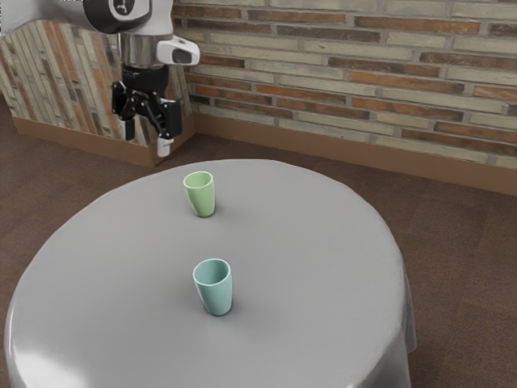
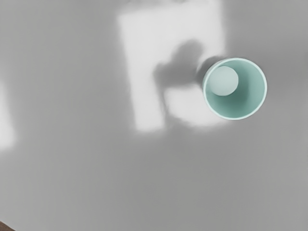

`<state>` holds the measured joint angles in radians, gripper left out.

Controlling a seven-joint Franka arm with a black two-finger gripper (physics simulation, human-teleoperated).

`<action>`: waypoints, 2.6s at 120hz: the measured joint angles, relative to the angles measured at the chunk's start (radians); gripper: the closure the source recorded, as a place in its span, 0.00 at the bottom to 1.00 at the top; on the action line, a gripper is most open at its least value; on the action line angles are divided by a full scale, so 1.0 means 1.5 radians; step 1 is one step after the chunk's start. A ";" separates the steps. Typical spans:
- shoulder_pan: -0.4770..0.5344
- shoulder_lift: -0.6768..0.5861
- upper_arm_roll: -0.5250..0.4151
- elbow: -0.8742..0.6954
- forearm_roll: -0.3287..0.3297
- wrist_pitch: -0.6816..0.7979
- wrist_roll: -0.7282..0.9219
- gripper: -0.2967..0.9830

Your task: Place the right cup onto the left cup

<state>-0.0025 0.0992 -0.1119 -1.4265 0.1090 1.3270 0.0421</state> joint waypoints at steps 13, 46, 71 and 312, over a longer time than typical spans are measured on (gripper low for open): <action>-0.002 0.001 0.004 -0.008 -0.008 0.033 -0.007 0.23; 0.002 0.001 0.005 -0.138 -0.015 0.147 -0.017 0.23; 0.000 0.000 0.004 -0.244 -0.017 0.250 -0.023 0.23; -0.010 0.078 0.004 -0.472 -0.060 0.644 -0.059 0.81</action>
<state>-0.0168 0.2162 -0.1058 -2.1346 0.0189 2.2932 -0.0466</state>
